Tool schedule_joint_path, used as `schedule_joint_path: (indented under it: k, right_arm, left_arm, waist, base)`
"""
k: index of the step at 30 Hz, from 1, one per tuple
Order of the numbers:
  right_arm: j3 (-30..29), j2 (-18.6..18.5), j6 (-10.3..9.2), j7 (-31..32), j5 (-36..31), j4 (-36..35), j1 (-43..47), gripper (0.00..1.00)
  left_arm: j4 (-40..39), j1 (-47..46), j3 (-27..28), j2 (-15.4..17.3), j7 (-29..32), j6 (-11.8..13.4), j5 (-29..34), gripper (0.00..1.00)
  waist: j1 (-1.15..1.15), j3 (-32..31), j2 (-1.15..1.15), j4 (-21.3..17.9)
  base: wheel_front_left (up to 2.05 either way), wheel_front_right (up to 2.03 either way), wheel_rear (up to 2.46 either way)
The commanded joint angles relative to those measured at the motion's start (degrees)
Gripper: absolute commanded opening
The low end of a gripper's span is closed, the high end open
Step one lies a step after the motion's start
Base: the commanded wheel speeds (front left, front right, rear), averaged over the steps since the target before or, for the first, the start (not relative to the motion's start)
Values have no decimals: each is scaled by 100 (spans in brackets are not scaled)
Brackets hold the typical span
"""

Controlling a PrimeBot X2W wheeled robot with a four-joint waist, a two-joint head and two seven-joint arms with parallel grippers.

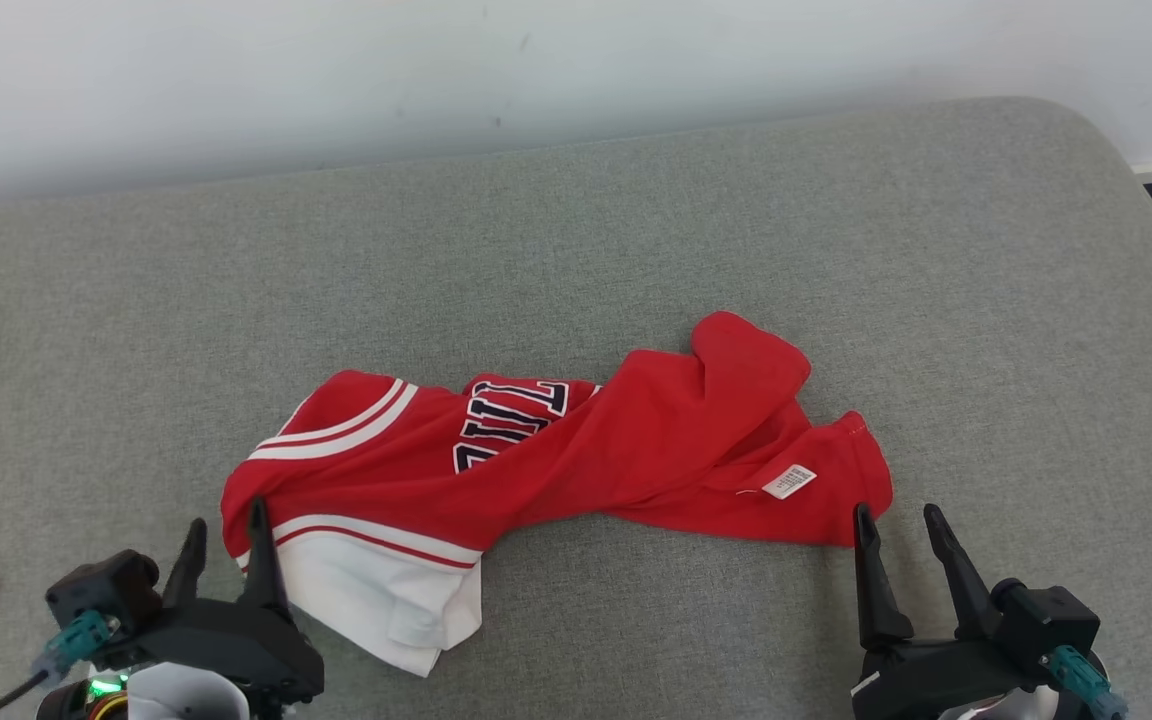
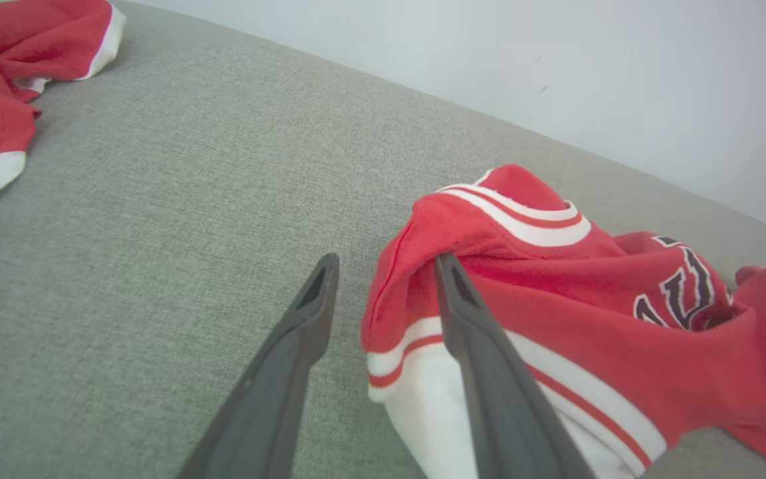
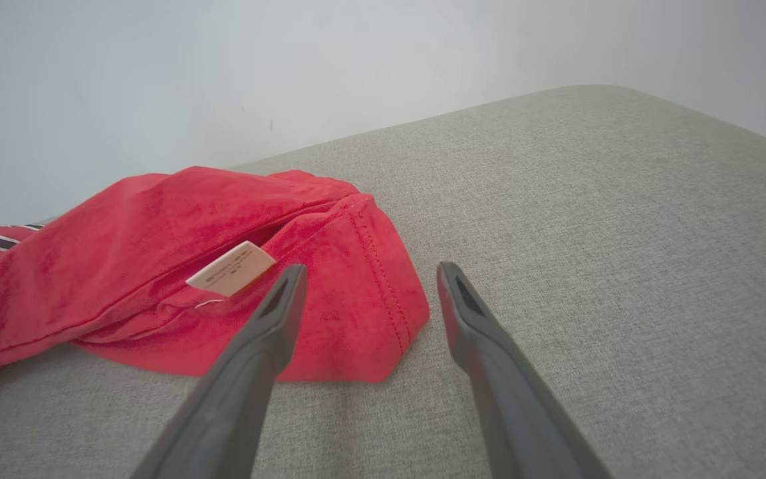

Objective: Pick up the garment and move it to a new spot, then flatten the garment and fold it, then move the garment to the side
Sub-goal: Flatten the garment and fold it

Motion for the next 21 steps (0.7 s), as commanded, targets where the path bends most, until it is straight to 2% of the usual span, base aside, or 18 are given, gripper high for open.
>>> schedule_joint_path:
  k: [1,8,11,17,18,21]
  right_arm:
    - [6,14,-13,-3,-20,-15,-24,100]
    - [-168,13,-13,-3,-131,-83,3,100]
    - [-304,15,-13,-3,-262,-164,-58,100]
    - [-509,14,-13,267,-580,-248,-322,100]
    - [-547,17,-13,545,-715,-333,-437,100]
    - [-559,-13,-13,1045,-830,-494,-627,100]
  left_arm:
    - [47,-62,-23,-7,-93,13,84,100]
    - [354,24,-212,-29,-754,94,599,100]
    - [326,116,-230,14,-989,46,841,100]
    - [-331,435,-52,-81,-1126,-296,1739,100]
    - [-637,663,30,-209,-1125,-502,2135,100]
    - [-943,948,222,-438,-1127,-774,2593,100]
  waist:
    - [0,-2,0,-4]
    - [0,-79,0,74]
    - [0,-151,0,142]
    - [0,-267,0,292]
    - [0,-299,0,354]
    - [0,-335,0,440]
  base:
    - [0,0,0]
    - [0,0,0]
    - [0,0,0]
    - [0,0,0]
    - [0,0,0]
    - [0,0,0]
